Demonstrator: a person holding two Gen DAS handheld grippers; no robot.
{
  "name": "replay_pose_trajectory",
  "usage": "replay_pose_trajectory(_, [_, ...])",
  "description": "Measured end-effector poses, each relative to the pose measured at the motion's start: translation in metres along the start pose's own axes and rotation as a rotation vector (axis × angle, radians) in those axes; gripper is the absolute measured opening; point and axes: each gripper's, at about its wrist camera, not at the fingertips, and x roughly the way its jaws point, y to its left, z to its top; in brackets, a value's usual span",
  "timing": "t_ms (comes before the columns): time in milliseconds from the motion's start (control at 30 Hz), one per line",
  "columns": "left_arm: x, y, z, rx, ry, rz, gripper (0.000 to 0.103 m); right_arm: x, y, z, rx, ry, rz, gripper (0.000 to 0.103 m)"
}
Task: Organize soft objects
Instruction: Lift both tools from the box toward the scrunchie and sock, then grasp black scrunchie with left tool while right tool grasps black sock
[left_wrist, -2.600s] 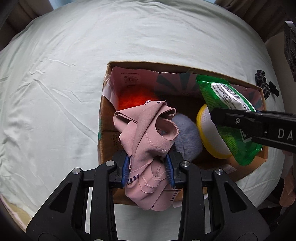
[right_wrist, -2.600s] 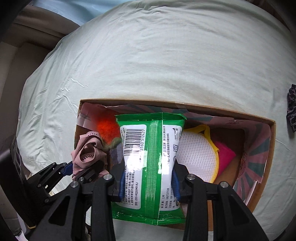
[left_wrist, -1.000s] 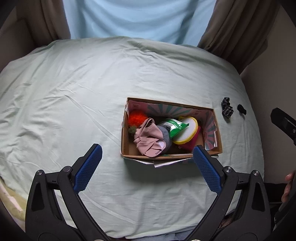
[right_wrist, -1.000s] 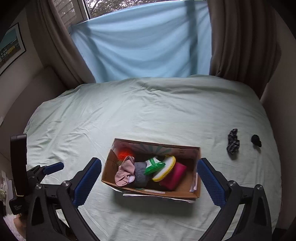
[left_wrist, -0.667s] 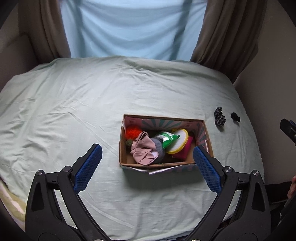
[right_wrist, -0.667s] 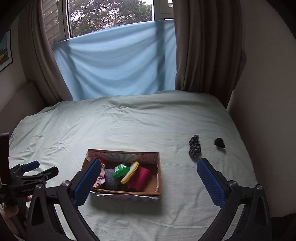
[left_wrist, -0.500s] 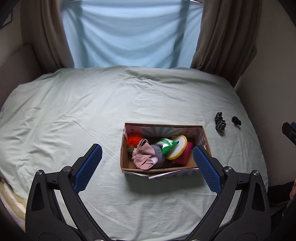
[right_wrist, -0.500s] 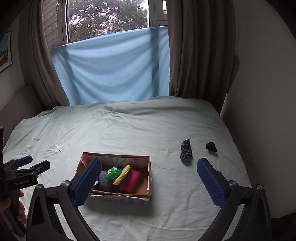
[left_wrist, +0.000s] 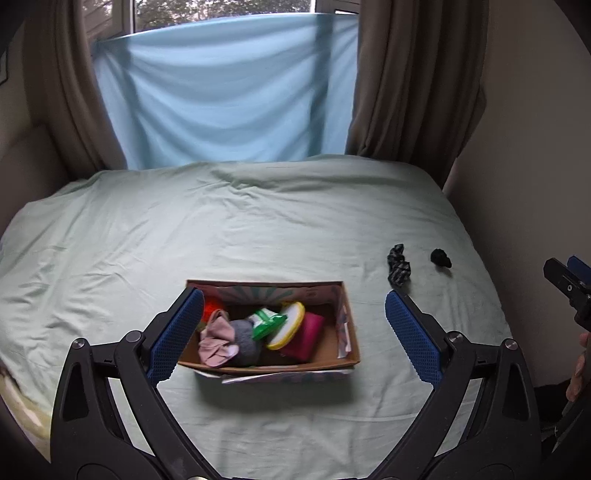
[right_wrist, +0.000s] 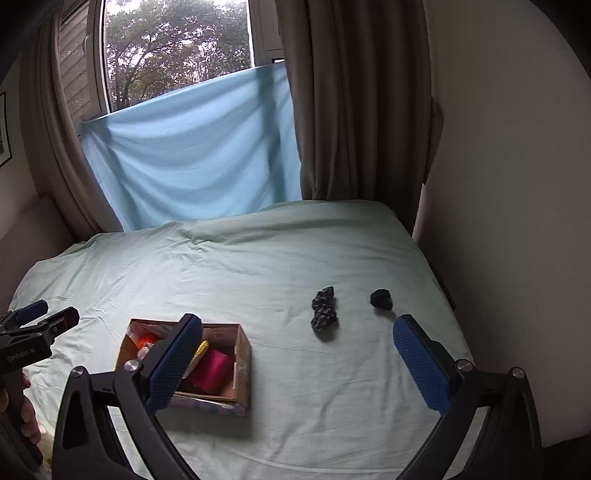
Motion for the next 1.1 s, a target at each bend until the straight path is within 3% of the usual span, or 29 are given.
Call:
replay_pose_trajectory(267, [0.076,-0.094,0.010,-0.029,0.059,-0.074,0.098,0.053,-0.085,0.014,-0.006,0.032,-0.017,0.103])
replay_pose_trajectory(533, [0.176,-0.170,0.005,-0.014,0.103,-0.093,0.098,0.142,-0.143,0.014,-0.008,0.075,-0.020,0.103])
replay_pose_trajectory(800, [0.293,-0.214,-0.019,0.046,0.181,-0.129,0.098,0.234,-0.172,-0.001,0.014,0.119,-0.021,0.103])
replay_pose_trajectory(933, [0.343,-0.221,-0.031,0.057,0.222,-0.162,0.098,0.276,-0.179,-0.011,0.012,0.134,-0.020,0.103])
replay_pose_trajectory(1100, [0.398,-0.227,-0.051,0.082,0.247,-0.144,0.097,0.331,-0.179,-0.028,0.002,0.160,-0.031,0.103])
